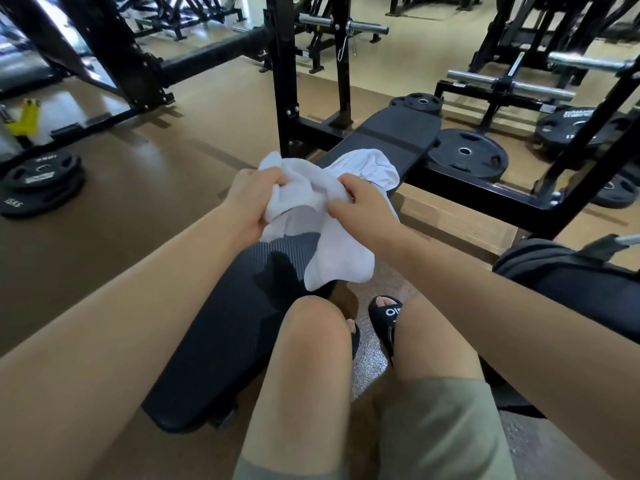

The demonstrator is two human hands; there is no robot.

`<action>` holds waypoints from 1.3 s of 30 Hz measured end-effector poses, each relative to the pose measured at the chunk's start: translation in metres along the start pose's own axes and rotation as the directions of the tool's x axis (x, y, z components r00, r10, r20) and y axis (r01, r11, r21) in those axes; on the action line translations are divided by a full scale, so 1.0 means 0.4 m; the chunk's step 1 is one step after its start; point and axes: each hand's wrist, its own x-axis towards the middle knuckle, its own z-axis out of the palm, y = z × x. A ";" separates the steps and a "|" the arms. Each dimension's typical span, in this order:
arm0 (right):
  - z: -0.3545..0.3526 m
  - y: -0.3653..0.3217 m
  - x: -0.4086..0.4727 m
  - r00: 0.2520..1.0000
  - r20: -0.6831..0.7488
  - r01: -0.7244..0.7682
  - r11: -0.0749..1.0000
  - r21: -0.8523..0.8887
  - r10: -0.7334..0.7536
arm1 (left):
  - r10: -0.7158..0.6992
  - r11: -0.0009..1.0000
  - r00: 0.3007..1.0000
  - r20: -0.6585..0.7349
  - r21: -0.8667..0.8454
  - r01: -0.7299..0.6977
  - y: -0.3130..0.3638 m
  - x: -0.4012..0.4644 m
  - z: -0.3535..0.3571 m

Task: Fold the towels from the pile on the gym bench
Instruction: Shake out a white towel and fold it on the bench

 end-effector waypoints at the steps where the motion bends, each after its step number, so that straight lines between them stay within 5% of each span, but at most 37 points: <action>1: -0.002 0.000 0.002 1.000 -0.003 -0.022 1.000 0.009 0.022 | 0.000 0.999 0.999 -0.037 0.037 0.001 -0.005 0.003 -0.007; 4: -0.012 -0.017 0.004 0.992 0.004 -0.125 0.985 0.120 0.125 | 0.049 0.962 0.997 -0.058 0.272 -0.031 -0.026 -0.007 -0.021; 7: -0.018 -0.034 0.006 0.968 0.080 -0.252 0.931 0.263 0.240 | 0.129 0.852 0.990 0.062 0.503 -0.143 -0.034 -0.037 -0.026; 12: -0.021 -0.034 0.021 0.947 0.182 -0.313 0.890 0.333 0.265 | 0.157 0.747 0.915 0.371 0.561 -0.356 -0.052 -0.069 0.001; 15: -0.032 -0.038 0.035 0.951 0.166 -0.303 0.890 0.340 0.261 | 0.341 0.609 0.875 0.342 0.629 -0.483 -0.072 -0.058 0.008; 18: -0.050 -0.050 0.039 0.949 0.196 -0.308 0.870 0.385 0.249 | 0.361 0.682 0.870 0.337 0.541 -0.492 -0.074 -0.051 0.015; 22: -0.079 -0.060 0.033 0.941 0.308 -0.273 0.848 0.453 0.139 | 0.400 0.600 0.809 0.431 0.544 -0.586 -0.072 -0.057 0.037; 25: -0.090 -0.043 0.051 0.961 0.221 -0.249 0.868 0.430 0.166 | 0.457 0.596 0.812 0.364 0.552 -0.583 -0.067 -0.050 0.041; 28: -0.102 -0.009 0.079 0.963 -0.027 -0.262 0.957 0.124 0.268 | 0.464 0.661 0.831 0.306 0.505 -0.555 -0.048 -0.042 0.029; 32: -0.105 0.016 0.065 0.992 -0.124 -0.060 0.948 -0.314 0.022 | 0.491 0.635 0.839 0.234 0.563 -0.529 -0.019 -0.022 0.019; 36: -0.038 -0.028 0.019 0.939 -0.071 0.305 0.912 -0.274 -0.336 | 0.545 0.550 0.794 0.269 0.600 -0.580 -0.008 -0.014 0.022; 39: 0.008 -0.040 0.015 0.922 -0.084 0.349 0.907 -0.236 -0.377 | 0.551 0.506 0.773 0.315 0.610 -0.609 0.001 -0.018 0.022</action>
